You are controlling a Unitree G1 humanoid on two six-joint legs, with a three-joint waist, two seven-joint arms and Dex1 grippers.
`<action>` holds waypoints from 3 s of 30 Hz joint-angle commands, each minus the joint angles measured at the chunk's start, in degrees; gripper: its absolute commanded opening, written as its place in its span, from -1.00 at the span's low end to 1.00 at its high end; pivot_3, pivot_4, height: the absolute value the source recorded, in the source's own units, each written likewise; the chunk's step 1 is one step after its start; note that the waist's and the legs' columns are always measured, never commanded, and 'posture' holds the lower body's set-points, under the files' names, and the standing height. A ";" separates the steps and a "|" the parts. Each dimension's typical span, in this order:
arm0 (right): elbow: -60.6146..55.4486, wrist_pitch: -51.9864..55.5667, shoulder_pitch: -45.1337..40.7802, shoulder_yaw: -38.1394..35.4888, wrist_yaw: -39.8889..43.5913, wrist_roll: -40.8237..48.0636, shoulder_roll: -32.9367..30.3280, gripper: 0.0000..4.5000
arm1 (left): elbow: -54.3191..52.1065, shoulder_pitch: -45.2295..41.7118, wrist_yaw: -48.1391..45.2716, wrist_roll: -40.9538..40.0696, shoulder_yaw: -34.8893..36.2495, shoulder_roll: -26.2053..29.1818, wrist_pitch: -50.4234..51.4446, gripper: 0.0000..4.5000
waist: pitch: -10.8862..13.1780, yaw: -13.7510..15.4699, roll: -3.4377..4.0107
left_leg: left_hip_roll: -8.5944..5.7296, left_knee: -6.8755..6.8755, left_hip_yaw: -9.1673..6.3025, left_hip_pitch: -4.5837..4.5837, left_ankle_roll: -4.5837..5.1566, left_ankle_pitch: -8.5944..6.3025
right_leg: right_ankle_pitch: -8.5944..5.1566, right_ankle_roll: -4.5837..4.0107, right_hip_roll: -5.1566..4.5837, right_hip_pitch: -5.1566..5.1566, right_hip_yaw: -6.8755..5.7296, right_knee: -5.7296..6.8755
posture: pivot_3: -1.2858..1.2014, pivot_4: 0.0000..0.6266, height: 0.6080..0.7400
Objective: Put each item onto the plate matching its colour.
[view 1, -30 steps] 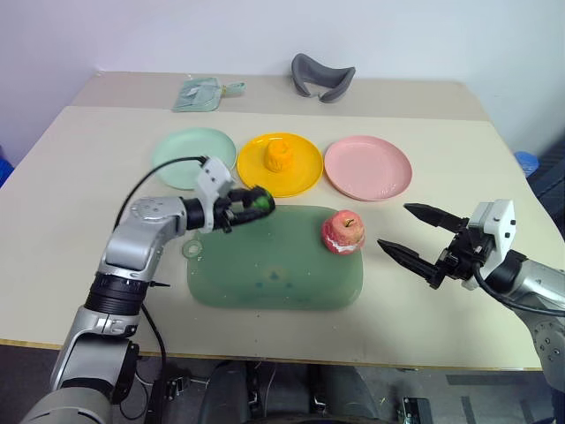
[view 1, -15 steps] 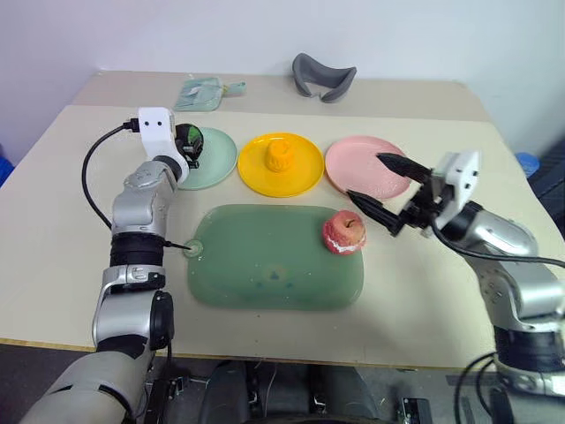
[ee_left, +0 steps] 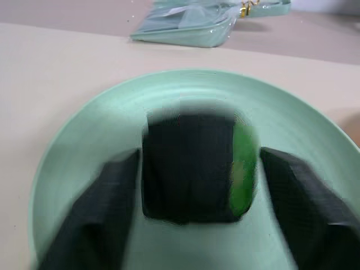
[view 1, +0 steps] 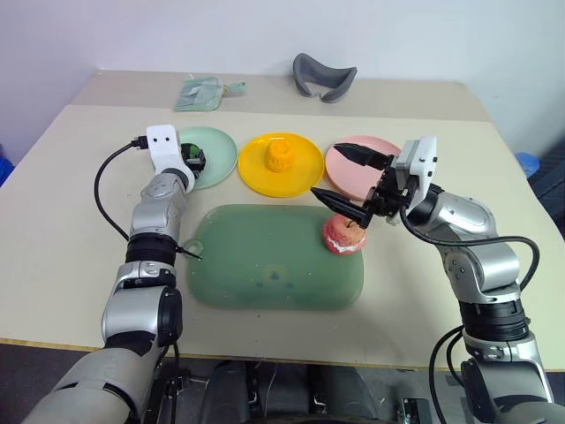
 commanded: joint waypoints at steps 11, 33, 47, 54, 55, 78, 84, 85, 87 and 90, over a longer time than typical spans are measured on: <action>-3.17 3.62 2.90 -2.02 -0.31 1.03 -3.90 1.00 | -35.61 14.03 -27.84 -13.59 -1.36 8.30 8.12 0.98 | 0.00 -0.19 0.01 | 0.02 -0.02 0.01 0.00 -0.02 0.01 | 0.00 -0.01 0.00 -0.04 0.00 0.03 | 0.03 -0.52 1.00; 8.61 2.00 7.60 3.61 4.17 -7.12 -5.73 1.00 | -55.04 34.44 -66.62 -23.18 -7.20 23.50 1.11 0.98 | -0.03 -0.10 0.05 | 0.04 0.02 -0.04 0.00 -0.02 0.01 | -0.01 -0.02 -0.02 0.01 -0.02 0.02 | 0.03 -0.52 1.00; 13.24 1.03 5.90 3.50 6.36 -7.20 -4.51 0.76 | -59.42 39.82 -68.40 -28.53 -3.95 29.15 6.08 1.00 | -0.02 -0.11 0.06 | 0.05 0.00 -0.12 0.01 -0.02 0.00 | -0.01 -0.03 -0.02 0.00 -0.01 0.02 | 0.03 -0.52 1.00; 17.60 0.60 1.98 1.10 3.36 -6.70 -2.03 0.19 | -60.65 39.68 -56.88 -29.42 -2.58 23.66 9.24 1.00 | -0.02 -0.15 0.07 | 0.06 0.00 -0.15 0.01 -0.01 0.00 | -0.01 -0.03 -0.02 0.01 -0.01 0.02 | 0.03 -0.52 1.00; 18.52 0.43 1.27 0.78 3.02 -6.74 -1.79 0.19 | -60.78 39.64 -55.33 -29.09 -2.53 22.97 9.44 1.00 | -0.02 -0.18 0.07 | 0.06 0.00 -0.15 0.01 -0.01 0.00 | -0.01 -0.03 -0.02 0.01 -0.01 0.02 | 0.03 -0.52 1.00; 83.44 -20.40 -37.97 -5.32 -18.34 -20.10 3.81 0.78 | -67.47 35.21 -30.36 -20.92 -7.38 14.57 17.51 1.00 | 0.03 -0.80 0.17 | 0.06 -0.11 -0.04 0.01 -0.02 0.01 | -0.01 -0.05 -0.02 -0.04 0.03 -0.01 | 0.03 -0.52 1.00; 81.48 -22.68 -37.65 -5.35 -15.23 -21.14 3.24 0.97 | -66.92 38.37 -31.49 -17.67 -6.81 14.12 9.86 1.00 | 0.05 -1.11 0.20 | 0.07 -0.11 -0.06 0.00 -0.03 0.01 | -0.01 -0.05 -0.03 -0.05 0.04 0.00 | 0.03 -0.52 1.00; 80.67 -22.87 -37.49 -5.62 -14.17 -20.82 2.94 0.97 | -66.39 38.82 -31.59 -16.95 -6.69 13.89 8.24 1.00 | 0.05 -1.21 0.21 | 0.07 -0.11 -0.05 0.00 -0.03 0.01 | -0.01 -0.05 -0.02 -0.05 0.03 0.00 | 0.03 -0.52 1.00; 77.14 -24.27 -36.22 -6.17 -11.08 -19.95 1.81 0.97 | -64.60 39.62 -32.26 -16.11 -5.92 12.12 2.79 1.00 | 0.10 -1.31 0.29 | 0.07 -0.11 -0.03 0.00 -0.03 0.01 | -0.01 -0.05 -0.02 -0.04 0.03 0.00 | 0.03 -0.52 1.00; 67.88 -24.50 -31.67 -6.94 -6.18 -17.84 -0.02 0.97 | -62.40 40.70 -32.94 -14.48 -5.44 12.05 -0.52 1.00 | 0.10 -1.38 0.30 | 0.07 -0.11 -0.04 0.00 -0.03 0.01 | -0.01 -0.05 -0.02 -0.04 0.03 0.00 | 0.03 -0.52 1.00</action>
